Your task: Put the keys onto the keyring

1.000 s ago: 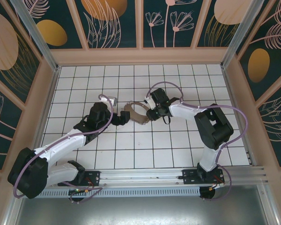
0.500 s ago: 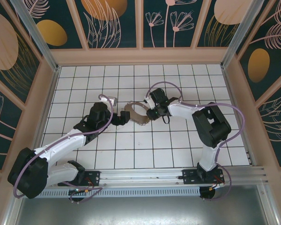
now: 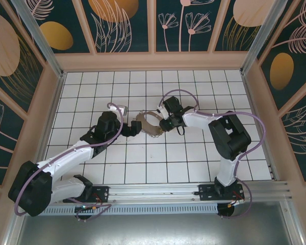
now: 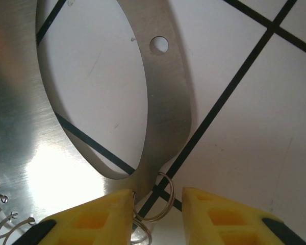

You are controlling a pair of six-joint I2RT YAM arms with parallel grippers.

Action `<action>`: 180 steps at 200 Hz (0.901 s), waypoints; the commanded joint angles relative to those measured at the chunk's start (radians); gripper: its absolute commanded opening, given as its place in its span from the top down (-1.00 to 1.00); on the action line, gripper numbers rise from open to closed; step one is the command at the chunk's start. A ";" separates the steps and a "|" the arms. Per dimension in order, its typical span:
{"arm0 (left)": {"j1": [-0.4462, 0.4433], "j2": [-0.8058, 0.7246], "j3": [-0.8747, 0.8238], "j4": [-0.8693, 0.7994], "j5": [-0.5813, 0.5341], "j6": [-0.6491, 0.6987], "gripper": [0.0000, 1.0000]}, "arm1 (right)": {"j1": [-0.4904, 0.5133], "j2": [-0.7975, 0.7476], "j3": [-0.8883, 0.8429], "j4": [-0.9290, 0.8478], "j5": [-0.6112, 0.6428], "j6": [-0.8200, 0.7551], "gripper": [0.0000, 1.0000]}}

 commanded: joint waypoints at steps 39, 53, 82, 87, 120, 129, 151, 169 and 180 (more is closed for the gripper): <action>-0.004 -0.023 -0.003 0.002 0.000 0.012 -0.98 | -0.021 -0.061 -0.039 -0.048 -0.028 0.049 0.39; -0.003 -0.030 -0.003 -0.002 -0.003 0.013 -0.97 | -0.026 -0.068 -0.044 -0.050 -0.034 0.053 0.40; -0.003 -0.037 -0.010 -0.002 -0.003 0.013 -0.97 | -0.030 -0.094 -0.063 -0.046 -0.050 0.065 0.40; -0.002 -0.038 -0.011 0.000 -0.003 0.013 -0.97 | -0.032 -0.098 -0.067 -0.044 -0.055 0.069 0.40; -0.003 -0.037 -0.012 0.004 0.000 0.010 -0.98 | -0.040 -0.113 -0.089 -0.036 -0.087 0.073 0.40; -0.002 -0.040 -0.013 0.003 0.001 0.011 -0.97 | -0.040 -0.111 -0.093 -0.037 -0.087 0.071 0.40; -0.004 -0.046 -0.013 0.001 0.000 0.011 -0.97 | -0.043 -0.108 -0.102 -0.034 -0.087 0.074 0.40; -0.003 -0.050 -0.015 0.000 0.000 0.010 -0.98 | -0.042 -0.108 -0.100 -0.027 -0.087 0.074 0.40; -0.002 -0.051 -0.016 -0.001 0.001 0.009 -0.98 | -0.042 -0.115 -0.090 -0.027 -0.090 0.076 0.40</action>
